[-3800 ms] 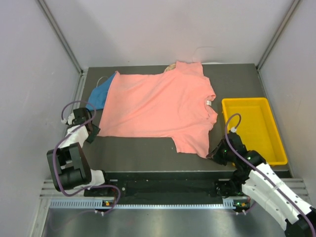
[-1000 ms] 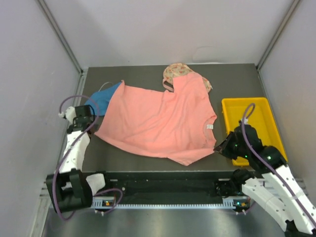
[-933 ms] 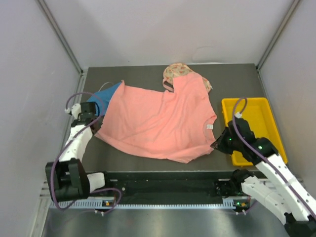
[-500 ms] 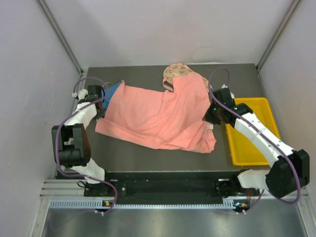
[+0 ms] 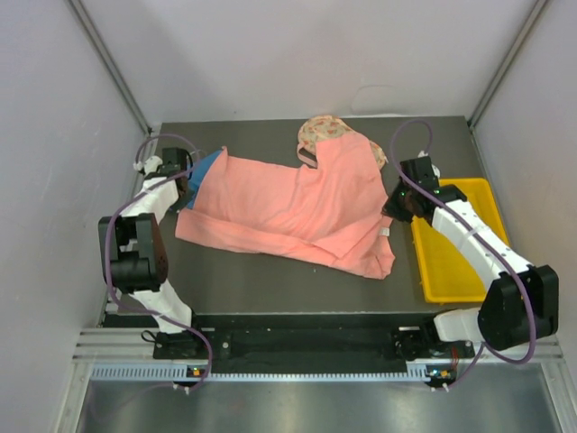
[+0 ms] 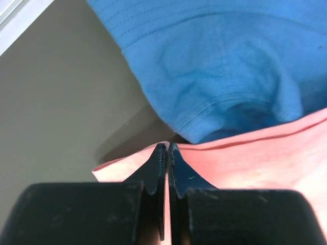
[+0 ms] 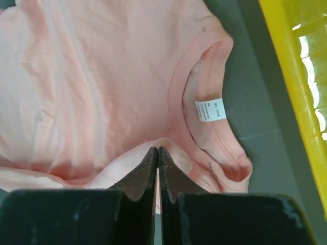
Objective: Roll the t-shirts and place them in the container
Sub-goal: Fold the T-shirt at the center of the board.
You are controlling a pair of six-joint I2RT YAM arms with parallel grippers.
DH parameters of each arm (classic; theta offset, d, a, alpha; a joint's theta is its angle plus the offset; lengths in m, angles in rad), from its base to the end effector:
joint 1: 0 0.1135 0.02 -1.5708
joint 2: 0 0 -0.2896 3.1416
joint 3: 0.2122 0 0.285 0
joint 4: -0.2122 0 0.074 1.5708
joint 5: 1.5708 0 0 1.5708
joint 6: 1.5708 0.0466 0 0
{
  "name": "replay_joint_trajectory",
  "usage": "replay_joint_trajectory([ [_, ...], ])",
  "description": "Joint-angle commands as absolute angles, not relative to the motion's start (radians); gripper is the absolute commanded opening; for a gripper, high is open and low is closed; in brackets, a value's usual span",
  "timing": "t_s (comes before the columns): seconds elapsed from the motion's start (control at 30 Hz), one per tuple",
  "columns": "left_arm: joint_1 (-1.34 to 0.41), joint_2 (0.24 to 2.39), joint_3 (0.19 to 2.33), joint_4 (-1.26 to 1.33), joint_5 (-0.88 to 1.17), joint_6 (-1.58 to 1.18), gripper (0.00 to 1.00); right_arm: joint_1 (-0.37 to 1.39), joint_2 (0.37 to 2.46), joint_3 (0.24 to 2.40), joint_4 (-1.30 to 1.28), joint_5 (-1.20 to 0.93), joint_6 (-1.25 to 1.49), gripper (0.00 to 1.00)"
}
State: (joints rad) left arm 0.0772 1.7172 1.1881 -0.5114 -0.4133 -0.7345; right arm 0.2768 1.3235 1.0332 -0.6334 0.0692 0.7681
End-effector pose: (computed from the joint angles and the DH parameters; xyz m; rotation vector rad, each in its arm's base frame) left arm 0.3895 0.0489 0.2105 -1.1173 2.2398 0.2768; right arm 0.2951 0.0805 0.2759 0.6427 2.4427 0.3469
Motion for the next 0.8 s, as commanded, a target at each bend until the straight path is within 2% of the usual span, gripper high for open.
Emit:
replay_joint_trajectory([
  [0.0,0.071,1.735,1.239,-0.511,-0.434,-0.741,0.00,0.252,1.301,1.026,-0.584,0.086,0.744,0.00],
  [0.33,0.067,1.756,1.243,-0.486,-0.411,-0.719,0.00,0.219,1.299,1.026,-0.588,0.101,0.730,0.00],
  [0.5,0.066,1.772,1.238,-0.433,-0.292,-0.692,0.02,0.218,1.354,1.029,-0.560,0.045,0.721,0.00],
  [0.53,0.064,1.773,1.236,-0.430,-0.279,-0.692,0.11,0.218,1.361,1.026,-0.555,0.040,0.718,0.05],
  [0.57,0.066,1.775,1.238,-0.428,-0.267,-0.689,0.15,0.218,1.371,1.029,-0.546,0.035,0.715,0.11],
  [0.6,0.067,1.769,1.239,-0.426,-0.253,-0.687,0.25,0.219,1.376,1.032,-0.545,0.037,0.713,0.17],
  [0.63,0.071,1.763,1.236,-0.429,-0.250,-0.684,0.36,0.218,1.381,1.040,-0.543,0.037,0.710,0.30],
  [0.67,0.077,1.743,1.230,-0.430,-0.245,-0.686,0.49,0.219,1.396,1.063,-0.552,0.029,0.692,0.33],
  [0.77,0.142,1.668,1.186,-0.431,-0.183,-0.712,0.62,0.221,1.407,1.112,-0.587,0.023,0.670,0.46],
])
